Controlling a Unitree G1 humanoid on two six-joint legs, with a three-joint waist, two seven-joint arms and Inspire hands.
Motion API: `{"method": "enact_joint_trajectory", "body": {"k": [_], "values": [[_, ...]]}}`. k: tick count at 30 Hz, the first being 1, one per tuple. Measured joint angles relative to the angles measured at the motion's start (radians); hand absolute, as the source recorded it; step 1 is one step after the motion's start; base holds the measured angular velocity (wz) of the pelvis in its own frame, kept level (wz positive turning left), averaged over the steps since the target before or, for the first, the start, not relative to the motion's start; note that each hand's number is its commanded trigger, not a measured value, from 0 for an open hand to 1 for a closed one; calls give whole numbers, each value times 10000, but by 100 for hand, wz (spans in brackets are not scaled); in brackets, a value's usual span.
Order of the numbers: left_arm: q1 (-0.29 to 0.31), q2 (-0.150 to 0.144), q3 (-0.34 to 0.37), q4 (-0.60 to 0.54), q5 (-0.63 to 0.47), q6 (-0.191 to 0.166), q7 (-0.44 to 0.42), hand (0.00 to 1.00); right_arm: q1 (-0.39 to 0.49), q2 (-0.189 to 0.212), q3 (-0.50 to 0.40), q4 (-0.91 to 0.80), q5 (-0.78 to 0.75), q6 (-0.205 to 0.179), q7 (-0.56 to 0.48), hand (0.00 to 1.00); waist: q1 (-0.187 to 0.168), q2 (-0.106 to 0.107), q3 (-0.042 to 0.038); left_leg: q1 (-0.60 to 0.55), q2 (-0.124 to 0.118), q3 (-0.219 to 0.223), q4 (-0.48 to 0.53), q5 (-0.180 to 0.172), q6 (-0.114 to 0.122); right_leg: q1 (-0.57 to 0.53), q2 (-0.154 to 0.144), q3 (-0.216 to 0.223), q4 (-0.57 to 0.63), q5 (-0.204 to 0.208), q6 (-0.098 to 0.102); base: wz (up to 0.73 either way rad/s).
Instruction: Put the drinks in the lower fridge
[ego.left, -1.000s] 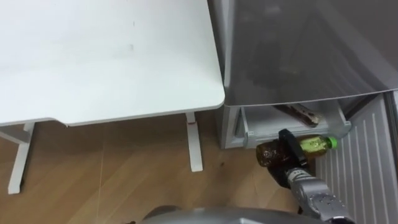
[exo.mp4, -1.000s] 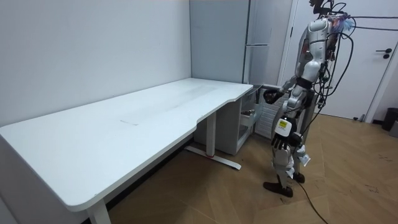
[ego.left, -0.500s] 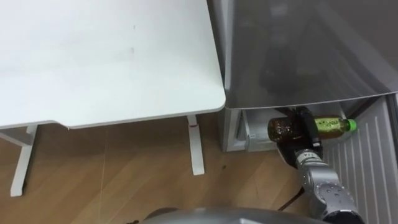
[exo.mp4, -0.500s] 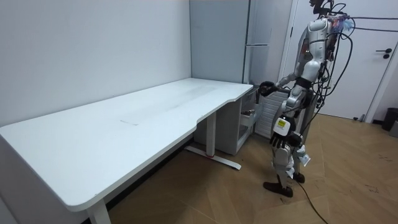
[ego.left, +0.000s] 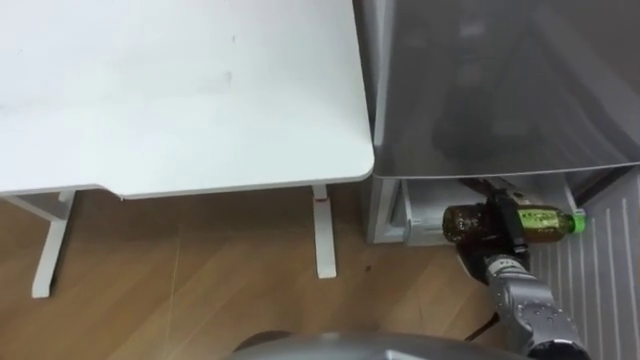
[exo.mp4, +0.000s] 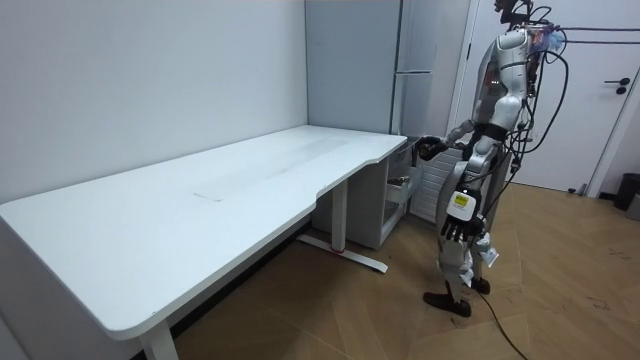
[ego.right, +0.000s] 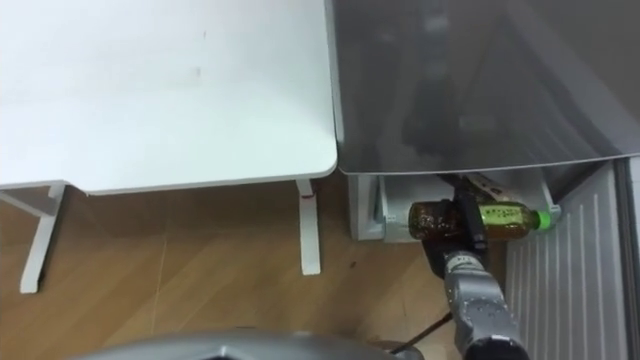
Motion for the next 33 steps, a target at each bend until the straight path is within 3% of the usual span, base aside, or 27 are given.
{"method": "enact_joint_trajectory", "body": {"k": [3, 6, 13, 15, 18, 22, 27, 33], "values": [[-201, 35, 14, -3, -9, -88, 6, 0, -616, -34, -367, 503, 1, 0, 100, 100, 115, 58, -35, -323, 6, -18, 61, 21, 28, -265, -14, -52, 142, 5, -3, 4], [-507, 143, -13, 28, -13, -109, 19, 0, -1279, -64, -598, 1489, -12, 79, 393, 100, 97, 64, -21, -687, -7, -108, 90, 138, 60, -638, -48, -223, 275, 27, -23, 11], [-1581, 248, -195, 460, -133, -276, 106, 0, -3425, -329, -1150, 4003, -67, 75, 552, 100, 162, 134, 169, -2031, -51, -506, 260, 572, 128, -1846, -47, -532, 579, 231, -89, 17], [-1927, 248, -244, 647, -133, -288, 110, 0, -3874, -525, -1144, 4677, -109, 190, 697, 100, 381, 167, 255, -2348, -35, -530, 250, 690, 140, -2214, -52, -554, 743, 258, -109, 7], [-2344, 267, -442, 755, -133, -386, 220, 0, -4189, -677, -1112, 4850, -406, 294, 769, 100, 632, 174, 274, -2821, -33, -566, 205, 904, 142, -2791, -82, -613, 936, 292, -162, 4], [-2720, 300, -437, 1109, -228, -624, 336, 0, -4549, -713, -1137, 5074, -516, 356, 770, 100, 705, 145, 293, -3134, -61, -648, 63, 1104, 134, -3140, -108, -729, 995, 307, -189, 11], [-3142, 320, -443, 1412, -516, -853, 557, 0, -5285, -943, -1283, 6065, -812, 554, 797, 100, 802, 97, 324, -3422, -70, -645, 90, 1137, 142, -3440, -137, -784, 1084, 299, -197, 2], [-3624, 348, -446, 1676, -934, -1089, 759, 0, -5449, -1260, -1337, 6146, -905, 673, 806, 100, 1004, -9, 393, -3591, -89, -641, 84, 1146, 145, -3625, -172, -797, 1112, 299, -196, 0]]}}
